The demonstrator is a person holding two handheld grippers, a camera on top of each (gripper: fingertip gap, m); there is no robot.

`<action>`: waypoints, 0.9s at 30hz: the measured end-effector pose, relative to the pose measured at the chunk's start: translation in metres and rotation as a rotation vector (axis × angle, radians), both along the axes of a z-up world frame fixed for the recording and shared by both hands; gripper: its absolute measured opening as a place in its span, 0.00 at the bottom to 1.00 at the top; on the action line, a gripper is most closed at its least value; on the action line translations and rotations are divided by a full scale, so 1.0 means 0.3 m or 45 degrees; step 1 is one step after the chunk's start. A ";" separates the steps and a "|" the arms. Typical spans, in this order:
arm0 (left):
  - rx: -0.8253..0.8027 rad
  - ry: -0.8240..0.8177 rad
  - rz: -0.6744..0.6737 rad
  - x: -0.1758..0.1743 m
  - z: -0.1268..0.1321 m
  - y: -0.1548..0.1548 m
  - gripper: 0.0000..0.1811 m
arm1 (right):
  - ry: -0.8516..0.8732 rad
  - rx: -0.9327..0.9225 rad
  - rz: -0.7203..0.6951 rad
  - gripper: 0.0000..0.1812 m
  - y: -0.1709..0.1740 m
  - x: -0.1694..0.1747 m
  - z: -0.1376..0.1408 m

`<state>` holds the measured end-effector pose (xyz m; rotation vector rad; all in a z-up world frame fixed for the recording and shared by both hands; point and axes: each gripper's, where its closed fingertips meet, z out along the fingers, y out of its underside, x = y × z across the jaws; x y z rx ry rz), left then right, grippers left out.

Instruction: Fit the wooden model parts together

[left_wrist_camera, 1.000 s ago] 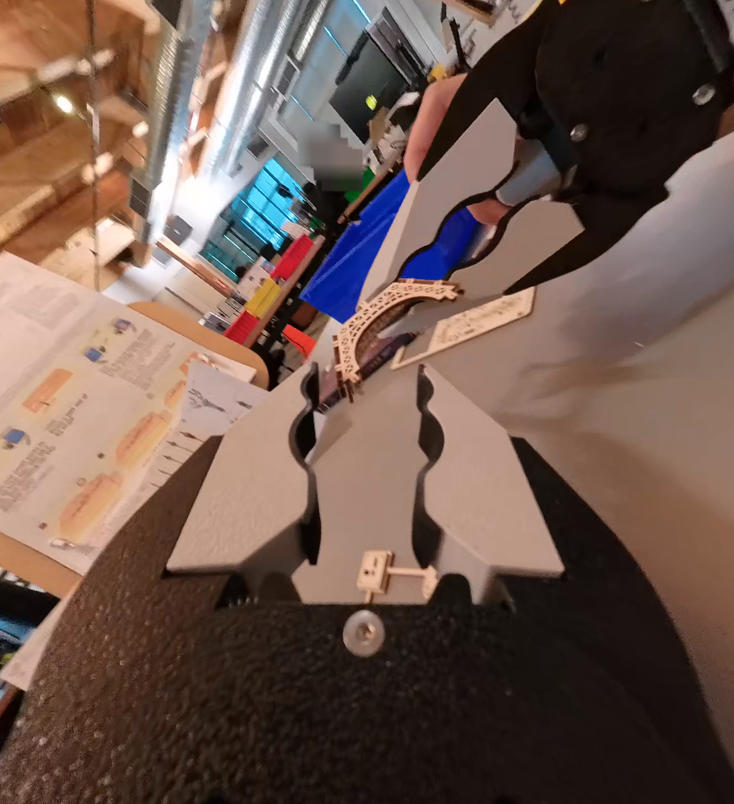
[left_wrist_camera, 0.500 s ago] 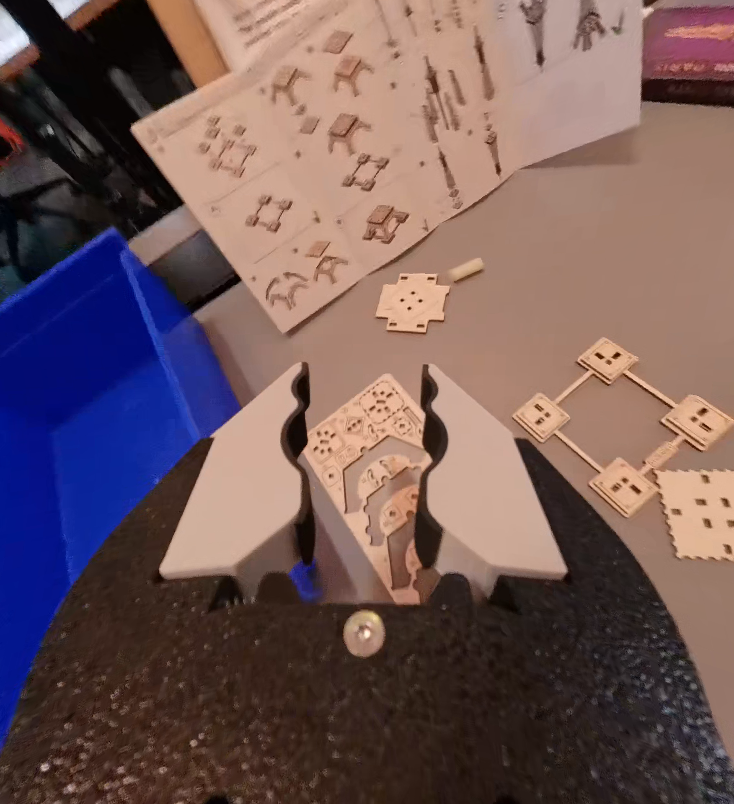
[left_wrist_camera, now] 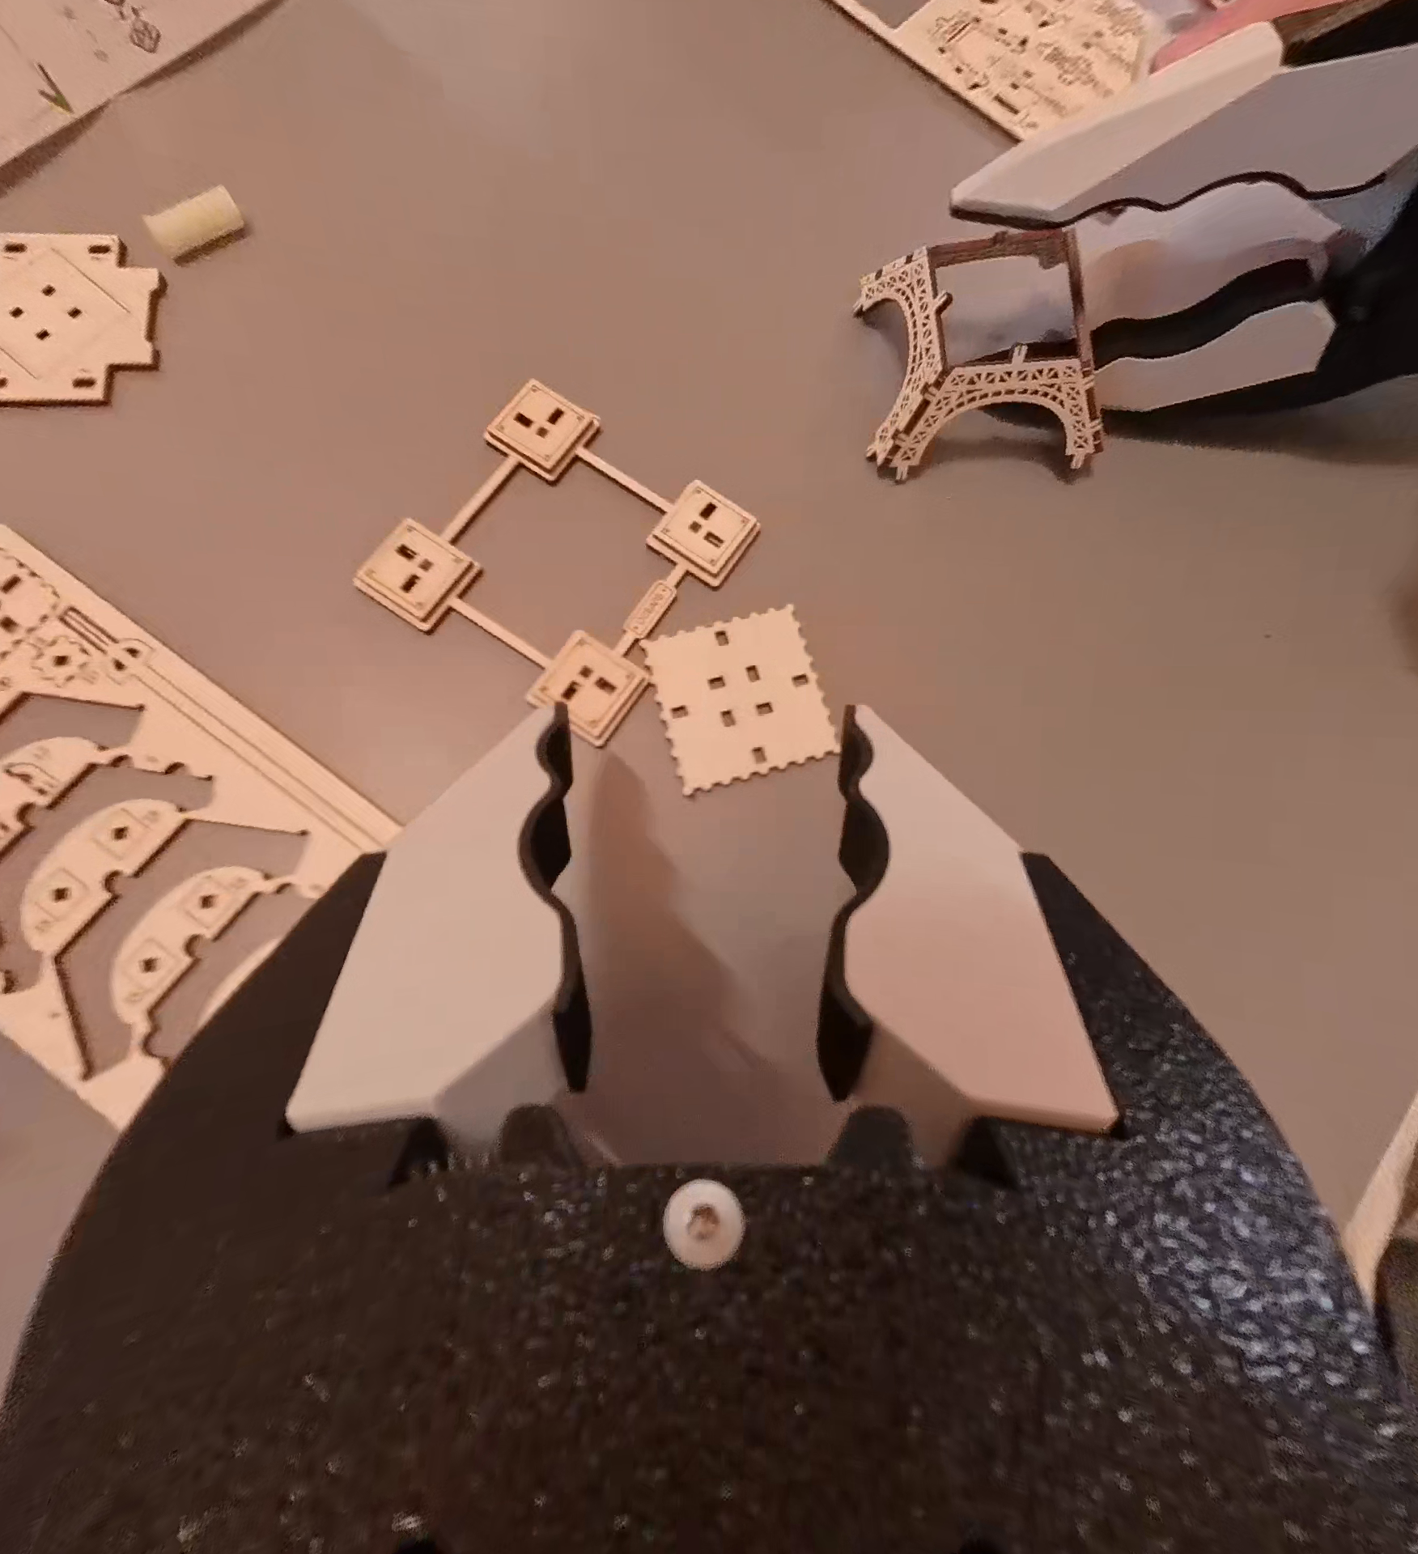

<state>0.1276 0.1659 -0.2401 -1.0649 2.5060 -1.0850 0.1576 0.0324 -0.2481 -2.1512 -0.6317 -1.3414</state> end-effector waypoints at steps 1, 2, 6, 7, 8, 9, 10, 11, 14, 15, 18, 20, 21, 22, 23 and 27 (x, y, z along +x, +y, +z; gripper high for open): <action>0.014 0.005 0.025 -0.007 -0.012 -0.015 0.35 | 0.003 -0.017 -0.001 0.23 -0.002 -0.002 -0.005; 0.025 0.021 0.044 -0.017 -0.025 -0.030 0.36 | -0.001 -0.037 -0.007 0.21 -0.006 -0.003 -0.009; 0.137 0.060 0.117 -0.026 -0.092 -0.044 0.36 | 0.012 -0.064 -0.042 0.23 -0.021 -0.012 -0.006; 0.151 0.058 0.127 -0.027 -0.104 -0.050 0.34 | 0.032 -0.041 -0.043 0.25 -0.019 -0.017 0.001; 0.162 0.035 0.143 -0.022 -0.106 -0.053 0.33 | 0.052 -0.010 -0.042 0.27 -0.016 -0.022 0.009; 0.169 0.023 0.151 -0.022 -0.107 -0.059 0.31 | 0.084 0.019 -0.035 0.29 -0.012 -0.029 0.013; 0.163 0.023 0.142 -0.030 -0.106 -0.071 0.29 | 0.116 0.047 -0.027 0.30 -0.009 -0.035 0.016; 0.152 0.031 0.125 -0.041 -0.106 -0.089 0.32 | 0.142 0.071 -0.016 0.31 -0.007 -0.041 0.020; 0.170 0.026 0.082 -0.065 -0.106 -0.120 0.29 | 0.229 0.121 0.009 0.33 -0.002 -0.054 0.021; 0.154 0.045 0.065 -0.079 -0.105 -0.137 0.34 | 0.258 0.132 0.017 0.32 0.000 -0.058 0.019; 0.117 0.105 -0.029 -0.133 -0.100 -0.192 0.36 | 0.288 0.167 0.023 0.35 0.000 -0.053 0.024; 0.046 0.151 -0.104 -0.171 -0.083 -0.234 0.36 | 0.338 0.223 0.024 0.38 0.000 -0.048 0.027; 0.028 0.149 -0.107 -0.172 -0.071 -0.239 0.36 | 0.361 0.252 0.029 0.38 0.001 -0.045 0.028; 0.020 0.124 -0.115 -0.166 -0.054 -0.239 0.35 | 0.361 0.285 0.035 0.36 0.001 -0.042 0.037; 0.018 0.083 -0.123 -0.154 -0.033 -0.235 0.33 | 0.338 0.317 0.041 0.32 0.002 -0.037 0.052; 0.057 -0.034 -0.170 -0.100 0.025 -0.221 0.32 | 0.304 0.398 0.055 0.22 0.013 -0.029 0.085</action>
